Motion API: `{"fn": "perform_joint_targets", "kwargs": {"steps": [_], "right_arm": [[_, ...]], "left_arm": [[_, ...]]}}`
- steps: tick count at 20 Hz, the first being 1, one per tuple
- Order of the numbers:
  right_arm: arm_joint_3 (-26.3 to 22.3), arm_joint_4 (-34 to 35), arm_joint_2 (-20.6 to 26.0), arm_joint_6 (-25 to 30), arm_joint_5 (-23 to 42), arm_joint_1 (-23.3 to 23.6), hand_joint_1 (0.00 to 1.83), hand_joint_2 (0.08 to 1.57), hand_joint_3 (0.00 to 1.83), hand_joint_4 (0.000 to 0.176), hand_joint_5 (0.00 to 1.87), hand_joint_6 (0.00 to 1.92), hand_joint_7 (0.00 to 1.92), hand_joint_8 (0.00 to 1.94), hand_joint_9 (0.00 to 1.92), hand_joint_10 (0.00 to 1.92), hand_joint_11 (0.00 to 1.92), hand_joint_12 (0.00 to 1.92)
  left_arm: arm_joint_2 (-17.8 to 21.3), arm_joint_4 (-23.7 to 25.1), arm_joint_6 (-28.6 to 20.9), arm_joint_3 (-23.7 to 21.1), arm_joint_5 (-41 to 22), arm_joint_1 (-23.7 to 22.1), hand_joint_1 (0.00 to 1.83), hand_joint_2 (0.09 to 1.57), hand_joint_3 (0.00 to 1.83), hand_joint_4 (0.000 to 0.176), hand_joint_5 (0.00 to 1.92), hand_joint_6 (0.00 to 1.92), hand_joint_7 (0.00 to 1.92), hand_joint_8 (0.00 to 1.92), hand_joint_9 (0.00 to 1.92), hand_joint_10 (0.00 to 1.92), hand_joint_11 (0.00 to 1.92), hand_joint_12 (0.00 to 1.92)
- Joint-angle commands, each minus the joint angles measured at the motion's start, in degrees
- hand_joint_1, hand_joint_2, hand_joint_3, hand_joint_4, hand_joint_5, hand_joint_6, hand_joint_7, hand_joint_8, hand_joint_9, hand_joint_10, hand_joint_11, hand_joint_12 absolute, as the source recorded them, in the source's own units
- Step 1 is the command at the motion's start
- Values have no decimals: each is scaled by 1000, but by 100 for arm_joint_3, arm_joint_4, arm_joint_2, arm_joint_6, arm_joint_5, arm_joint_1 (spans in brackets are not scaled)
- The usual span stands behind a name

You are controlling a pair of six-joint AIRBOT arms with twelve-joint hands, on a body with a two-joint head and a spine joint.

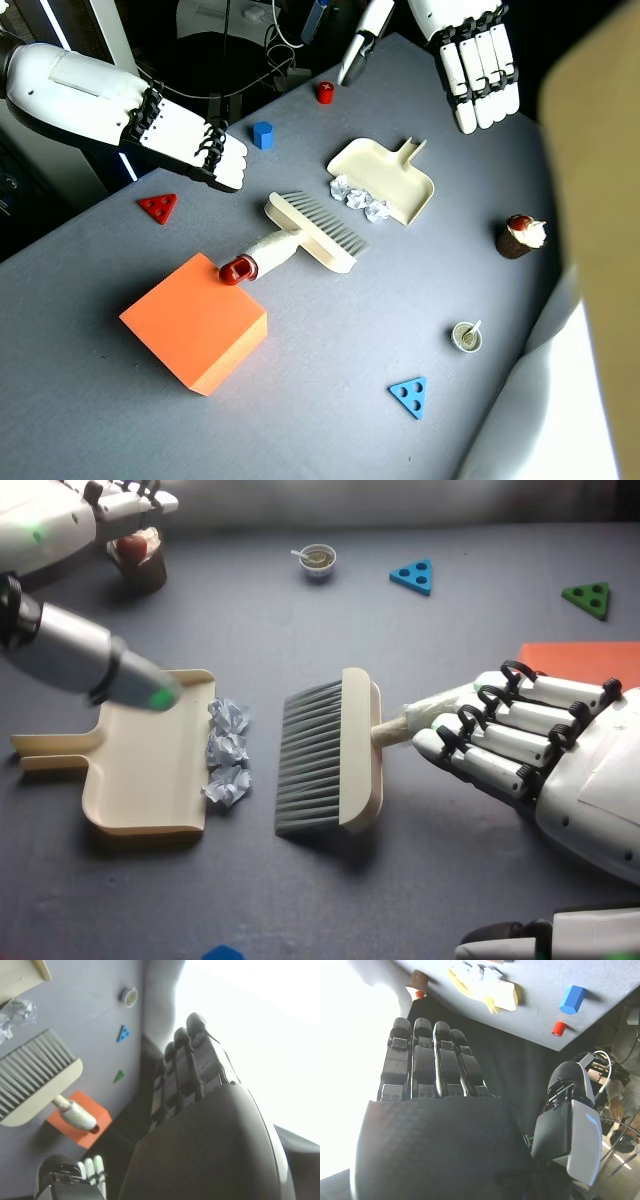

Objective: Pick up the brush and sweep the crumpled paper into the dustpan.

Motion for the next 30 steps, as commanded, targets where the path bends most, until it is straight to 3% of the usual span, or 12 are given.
{"fn": "perform_joint_targets", "kwargs": {"steps": [1, 2, 4, 7, 9, 13, 17, 19, 22, 28, 29, 30], "right_arm": [[-23, -227, 36, 5, -495, 48, 0, 964, 2, 0, 74, 3, 139, 7, 153, 7, 116, 62], [-23, -227, 37, 5, -495, 45, 0, 968, 3, 0, 79, 5, 145, 8, 160, 9, 127, 64], [-24, -227, 37, 5, -495, 44, 0, 969, 3, 0, 88, 6, 158, 10, 181, 14, 156, 70], [-23, -227, 37, 5, -495, 45, 0, 957, 0, 0, 151, 11, 208, 9, 223, 10, 208, 62], [-23, -227, 37, 5, -495, 45, 0, 968, 4, 0, 161, 10, 205, 5, 212, 2, 189, 48], [-37, -227, 37, 5, -495, 45, 0, 968, 2, 0, 156, 7, 197, 8, 208, 7, 200, 47], [-42, -227, 37, 5, -495, 41, 0, 962, 0, 0, 178, 9, 214, 9, 220, 7, 214, 45], [-48, -227, 37, 5, -495, 41, 0, 959, 0, 0, 188, 11, 225, 11, 229, 9, 215, 43], [-54, -227, 38, 5, -495, 40, 0, 963, 0, 0, 190, 8, 237, 11, 247, 13, 244, 48], [-58, -227, 47, 5, -496, 40, 0, 971, 2, 0, 161, 0, 190, 1, 188, 0, 176, 11], [-58, -227, 48, 4, -496, 40, 0, 971, 2, 0, 176, 6, 205, 7, 202, 6, 190, 16], [-58, -227, 49, 3, -497, 40, 0, 969, 0, 0, 171, 3, 205, 6, 205, 7, 188, 15]], "left_arm": [[-12, -60, 247, 39, -273, -55, 713, 818, 13, 23, 16, 5, 45, 5, 74, 5, 168, 39], [-30, -188, 472, 71, -197, -44, 754, 848, 7, 63, 86, 8, 57, 3, 86, 3, 169, 42], [-51, -203, 613, 147, -153, -37, 769, 874, 4, 96, 176, 10, 93, 3, 123, 5, 196, 62], [-41, -190, 541, 235, -342, 117, 844, 868, 0, 119, 376, 7, 199, 4, 206, 4, 213, 98], [-13, 364, -224, 249, -683, 426, 851, 900, 4, 127, 446, 8, 236, 3, 211, 1, 199, 104], [36, 758, -1103, 127, -1514, 1145, 835, 915, 7, 123, 460, 2, 249, 1, 199, 0, 183, 103], [35, 730, -1634, 10, -2328, 1812, 819, 930, 8, 131, 493, 12, 234, 0, 185, 2, 166, 101], [2, 623, -1798, -27, -2710, 2066, 839, 914, 0, 118, 516, 16, 239, 2, 188, 2, 165, 104], [-84, 549, -1932, -3, -2871, 2373, 783, 940, 9, 133, 505, 8, 230, 6, 182, 4, 147, 99], [-282, 533, -2043, 85, -3082, 2717, 817, 934, 2, 128, 567, 17, 206, 7, 160, 3, 143, 106], [-362, 578, -2104, 137, -3084, 2772, 830, 933, 1, 118, 584, 20, 222, 11, 176, 8, 152, 112], [-423, 603, -2136, 179, -3097, 2803, 792, 934, 2, 140, 586, 18, 222, 9, 175, 7, 153, 114]]}}
